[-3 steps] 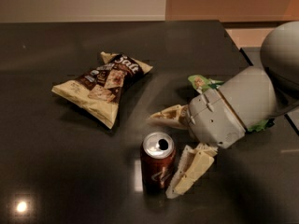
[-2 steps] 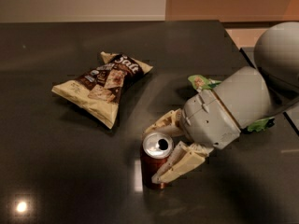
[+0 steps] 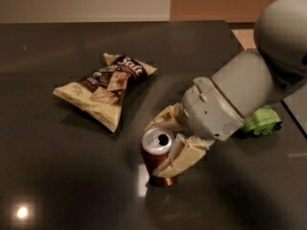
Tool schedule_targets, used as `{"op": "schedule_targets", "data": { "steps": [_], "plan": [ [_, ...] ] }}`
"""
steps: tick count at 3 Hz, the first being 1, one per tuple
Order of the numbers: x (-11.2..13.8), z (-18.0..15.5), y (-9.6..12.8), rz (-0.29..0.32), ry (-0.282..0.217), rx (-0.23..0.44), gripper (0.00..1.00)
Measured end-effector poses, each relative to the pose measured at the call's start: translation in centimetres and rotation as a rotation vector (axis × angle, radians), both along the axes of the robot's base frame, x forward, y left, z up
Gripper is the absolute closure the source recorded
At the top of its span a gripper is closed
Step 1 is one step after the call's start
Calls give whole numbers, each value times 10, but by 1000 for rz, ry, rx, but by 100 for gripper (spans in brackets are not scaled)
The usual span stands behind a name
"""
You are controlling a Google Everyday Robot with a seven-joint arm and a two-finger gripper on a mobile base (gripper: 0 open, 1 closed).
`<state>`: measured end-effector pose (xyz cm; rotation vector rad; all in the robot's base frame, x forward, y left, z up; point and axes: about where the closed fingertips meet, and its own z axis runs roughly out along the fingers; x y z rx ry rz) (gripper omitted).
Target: Knock coke can over
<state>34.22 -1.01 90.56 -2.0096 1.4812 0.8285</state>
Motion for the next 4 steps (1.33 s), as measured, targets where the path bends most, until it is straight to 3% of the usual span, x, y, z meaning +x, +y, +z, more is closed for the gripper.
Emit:
{"op": "schedule_targets", "data": {
  "steps": [1,2,3,4],
  "plan": [
    [18,10,-14,-36,-33,-171,100],
    [30,5,-36,-72,-55,-364,100],
    [36,-8,-55,-92,-68,-504,100],
    [35,-19,-63,-80,-82,-603,85]
  ]
}}
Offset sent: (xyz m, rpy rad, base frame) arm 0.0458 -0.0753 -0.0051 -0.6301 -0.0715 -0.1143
